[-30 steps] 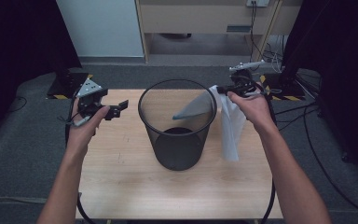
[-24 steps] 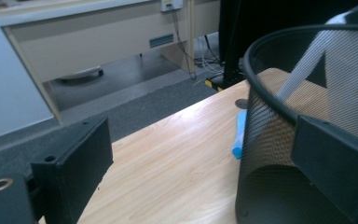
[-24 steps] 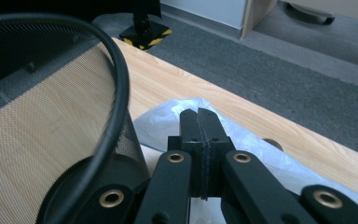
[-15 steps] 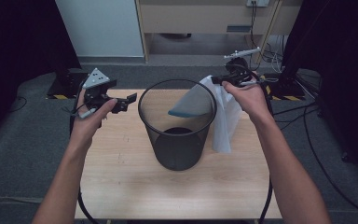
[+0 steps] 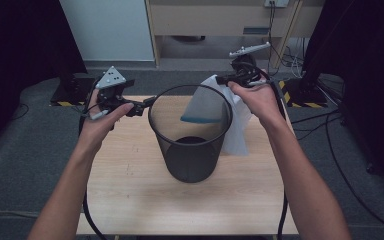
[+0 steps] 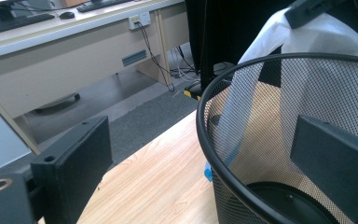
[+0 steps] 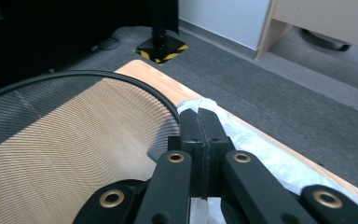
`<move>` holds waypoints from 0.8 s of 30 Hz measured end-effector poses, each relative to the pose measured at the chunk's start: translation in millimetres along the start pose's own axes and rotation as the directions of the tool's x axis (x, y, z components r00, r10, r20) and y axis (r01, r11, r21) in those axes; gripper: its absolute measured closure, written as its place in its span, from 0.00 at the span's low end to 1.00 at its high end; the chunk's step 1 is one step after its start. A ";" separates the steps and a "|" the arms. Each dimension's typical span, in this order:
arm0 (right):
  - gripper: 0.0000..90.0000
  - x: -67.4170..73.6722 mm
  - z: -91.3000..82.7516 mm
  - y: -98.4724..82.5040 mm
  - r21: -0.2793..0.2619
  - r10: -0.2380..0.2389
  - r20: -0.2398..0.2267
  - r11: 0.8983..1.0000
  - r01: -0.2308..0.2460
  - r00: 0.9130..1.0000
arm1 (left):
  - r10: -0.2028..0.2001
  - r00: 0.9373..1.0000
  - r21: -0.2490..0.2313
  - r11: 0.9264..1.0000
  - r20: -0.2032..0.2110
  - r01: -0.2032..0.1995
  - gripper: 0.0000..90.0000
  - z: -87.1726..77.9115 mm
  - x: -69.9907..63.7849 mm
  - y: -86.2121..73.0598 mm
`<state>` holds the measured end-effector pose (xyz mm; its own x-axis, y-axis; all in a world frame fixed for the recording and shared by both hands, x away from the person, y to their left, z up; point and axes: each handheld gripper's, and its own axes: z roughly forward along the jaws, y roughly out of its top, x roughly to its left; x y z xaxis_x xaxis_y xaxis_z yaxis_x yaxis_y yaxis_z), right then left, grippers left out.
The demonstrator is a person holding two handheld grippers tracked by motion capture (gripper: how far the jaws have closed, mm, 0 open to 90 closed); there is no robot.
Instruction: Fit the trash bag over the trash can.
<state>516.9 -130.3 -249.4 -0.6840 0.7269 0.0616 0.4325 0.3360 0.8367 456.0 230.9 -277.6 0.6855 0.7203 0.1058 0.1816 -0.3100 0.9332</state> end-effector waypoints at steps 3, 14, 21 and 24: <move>1.00 2.9 1.3 -0.1 -0.016 0.006 -0.036 1.000 -0.006 0.999 | 0.004 1.000 0.005 1.000 0.005 -0.004 0.06 3.3 2.5 1.4; 1.00 2.8 8.7 3.2 -0.035 0.015 -0.093 0.999 -0.018 0.996 | 0.045 0.998 0.035 0.998 0.046 -0.047 0.05 28.1 4.4 13.0; 1.00 1.4 14.5 7.5 -0.047 0.030 -0.130 0.998 -0.036 0.991 | 0.069 0.993 0.056 0.996 0.098 -0.075 0.06 46.2 -0.9 25.8; 1.00 1.9 15.8 9.5 -0.053 0.030 -0.143 0.998 -0.038 0.989 | 0.074 0.990 0.056 0.995 0.117 -0.081 0.07 54.1 -1.5 29.6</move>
<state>529.0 -116.3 -249.9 -0.7477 0.6434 0.1642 0.4268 0.2762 0.8612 498.5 187.1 -268.7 0.7750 0.6177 0.1334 0.1647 -0.4013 0.9010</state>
